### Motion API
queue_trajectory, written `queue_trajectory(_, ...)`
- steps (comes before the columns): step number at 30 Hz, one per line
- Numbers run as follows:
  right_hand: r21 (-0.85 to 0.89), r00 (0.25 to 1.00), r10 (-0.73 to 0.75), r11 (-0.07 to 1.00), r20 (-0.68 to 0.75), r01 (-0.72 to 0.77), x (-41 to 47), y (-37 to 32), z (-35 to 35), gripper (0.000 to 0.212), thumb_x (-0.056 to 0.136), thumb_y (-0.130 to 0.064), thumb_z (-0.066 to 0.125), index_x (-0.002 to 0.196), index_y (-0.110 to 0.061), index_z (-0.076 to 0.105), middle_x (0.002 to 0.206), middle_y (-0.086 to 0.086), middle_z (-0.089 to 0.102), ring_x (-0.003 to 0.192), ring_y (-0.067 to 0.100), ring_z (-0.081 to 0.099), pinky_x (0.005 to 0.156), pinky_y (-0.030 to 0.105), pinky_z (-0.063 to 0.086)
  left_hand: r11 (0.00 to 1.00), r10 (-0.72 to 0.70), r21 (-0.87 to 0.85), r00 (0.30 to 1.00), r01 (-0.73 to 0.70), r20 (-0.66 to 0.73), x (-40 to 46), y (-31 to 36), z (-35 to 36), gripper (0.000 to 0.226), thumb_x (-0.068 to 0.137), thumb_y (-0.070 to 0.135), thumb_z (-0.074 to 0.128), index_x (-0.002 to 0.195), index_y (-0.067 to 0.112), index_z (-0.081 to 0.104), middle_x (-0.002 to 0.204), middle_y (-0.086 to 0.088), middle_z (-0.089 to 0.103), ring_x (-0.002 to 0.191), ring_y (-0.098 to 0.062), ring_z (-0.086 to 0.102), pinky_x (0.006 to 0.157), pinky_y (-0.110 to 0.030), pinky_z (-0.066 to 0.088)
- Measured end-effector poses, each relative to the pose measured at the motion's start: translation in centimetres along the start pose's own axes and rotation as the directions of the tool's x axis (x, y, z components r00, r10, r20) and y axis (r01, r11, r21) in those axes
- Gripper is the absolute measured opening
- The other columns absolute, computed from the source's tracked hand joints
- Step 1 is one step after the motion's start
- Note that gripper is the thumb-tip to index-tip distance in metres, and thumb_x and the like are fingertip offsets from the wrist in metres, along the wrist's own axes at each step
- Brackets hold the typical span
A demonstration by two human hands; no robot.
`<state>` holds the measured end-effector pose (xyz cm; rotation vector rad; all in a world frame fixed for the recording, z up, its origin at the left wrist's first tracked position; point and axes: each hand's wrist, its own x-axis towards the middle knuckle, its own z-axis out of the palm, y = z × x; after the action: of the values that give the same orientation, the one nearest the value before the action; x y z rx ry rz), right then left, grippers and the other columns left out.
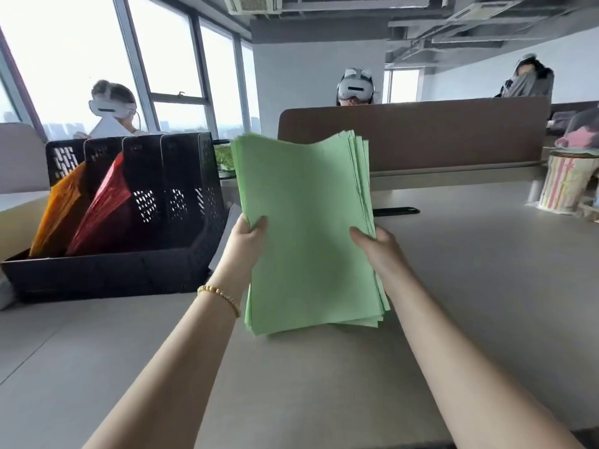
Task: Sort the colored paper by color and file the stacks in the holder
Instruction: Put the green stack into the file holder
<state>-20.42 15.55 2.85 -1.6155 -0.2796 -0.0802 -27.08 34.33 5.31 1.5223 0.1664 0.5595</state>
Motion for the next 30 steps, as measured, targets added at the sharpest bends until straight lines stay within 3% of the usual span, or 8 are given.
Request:
queue_trajectory(3, 0.067, 0.984, -0.166, 0.983, -0.07, 0.171, -1.4, -3.9, 1.8, 0.021, 0.091, -0.029, 0.059, 0.109, -0.018, 0.06, 0.108, -0.003, 0.064, 0.099, 0.013, 0.059, 0.084, 0.023, 0.042, 0.989, 0.118, -0.08, 0.993, -0.12, -0.031, -0.8, 3.4, -1.8, 0.009, 0.095, 0.026, 0.053, 0.1, 0.025, 0.06, 0.103, -0.004, 0.069, 0.098, -0.027, 0.066, 0.09, -0.049, 0.052)
queue_trajectory(9, 0.251, 0.957, -0.262, 0.925, -0.127, 0.286, -2.6, -8.0, 3.4, 0.034, 0.088, -0.037, 0.061, 0.118, -0.021, 0.06, 0.106, -0.011, 0.068, 0.096, 0.004, 0.065, 0.082, 0.017, 0.051, 0.981, 0.161, -0.116, 0.986, -0.156, 0.034, -2.0, 8.2, -6.0, 0.055, 0.078, 0.05, 0.067, 0.122, 0.018, 0.058, 0.11, -0.005, 0.07, 0.096, -0.023, 0.069, 0.082, -0.04, 0.057)
queue_trajectory(12, 0.227, 0.959, -0.259, 0.933, -0.117, 0.28, -2.7, -8.8, 4.5, 0.033, 0.089, -0.041, 0.059, 0.116, -0.023, 0.06, 0.096, -0.019, 0.064, 0.09, 0.0, 0.062, 0.075, 0.007, 0.048, 0.98, 0.145, -0.139, 0.989, -0.14, 0.023, -2.3, 8.7, -6.7, 0.035, 0.088, 0.038, 0.061, 0.117, 0.018, 0.06, 0.105, -0.003, 0.071, 0.091, -0.02, 0.07, 0.081, -0.04, 0.057)
queue_trajectory(16, 0.187, 0.967, -0.234, 0.95, -0.1, 0.25, -2.7, -9.5, 5.6, 0.067, 0.077, -0.062, 0.059, 0.126, -0.017, 0.056, 0.122, -0.008, 0.061, 0.116, 0.01, 0.056, 0.101, 0.027, 0.043, 0.99, 0.073, -0.119, 0.997, -0.069, 0.029, -2.6, 8.6, -8.0, 0.044, 0.088, 0.041, 0.058, 0.121, 0.012, 0.06, 0.105, -0.006, 0.071, 0.086, -0.019, 0.071, 0.081, -0.038, 0.057)
queue_trajectory(21, 0.25, 0.975, -0.193, 0.944, -0.107, 0.215, -2.6, -11.3, 5.7, 0.029, 0.087, -0.051, 0.057, 0.095, -0.024, 0.065, 0.097, -0.011, 0.066, 0.098, 0.011, 0.063, 0.088, 0.026, 0.049, 0.998, 0.055, 0.033, 0.997, -0.056, 0.053, -2.5, 10.4, -8.8, 0.055, 0.077, 0.056, 0.059, 0.109, 0.011, 0.063, 0.093, -0.002, 0.074, 0.083, -0.017, 0.071, 0.078, -0.036, 0.058)
queue_trajectory(24, 0.283, 0.978, -0.204, 0.937, -0.035, 0.206, -2.1, -10.8, 5.4, 0.021, 0.087, -0.045, 0.06, 0.082, -0.026, 0.066, 0.078, -0.019, 0.068, 0.075, 0.001, 0.067, 0.072, 0.02, 0.054, 0.998, 0.061, -0.046, 0.98, -0.053, 0.192, -2.9, 9.4, -10.2, 0.056, 0.075, 0.047, 0.058, 0.119, 0.012, 0.059, 0.106, -0.006, 0.071, 0.092, -0.02, 0.07, 0.079, -0.035, 0.058)
queue_trajectory(28, 0.094, 0.974, -0.173, 0.983, 0.144, 0.16, -1.2, -8.4, 5.1, 0.038, 0.075, -0.046, 0.072, 0.102, -0.02, 0.068, 0.102, -0.006, 0.072, 0.096, 0.014, 0.068, 0.096, 0.039, 0.05, 0.995, -0.036, -0.074, 0.932, 0.067, 0.36, -3.5, 5.7, -11.6, 0.043, 0.065, 0.027, 0.082, 0.103, 0.015, 0.067, 0.099, -0.007, 0.073, 0.087, -0.022, 0.071, 0.07, -0.032, 0.058)
queue_trajectory(30, 0.079, 0.981, -0.135, 0.989, 0.139, 0.125, -0.9, -7.8, 5.7, 0.037, 0.074, -0.049, 0.071, 0.098, -0.021, 0.068, 0.102, -0.002, 0.071, 0.096, 0.019, 0.068, 0.096, 0.044, 0.05, 0.993, -0.081, -0.058, 0.946, 0.104, 0.315, -3.5, 4.8, -11.4, 0.029, 0.075, 0.019, 0.073, 0.103, 0.013, 0.065, 0.094, -0.005, 0.074, 0.083, -0.021, 0.071, 0.071, -0.032, 0.059)
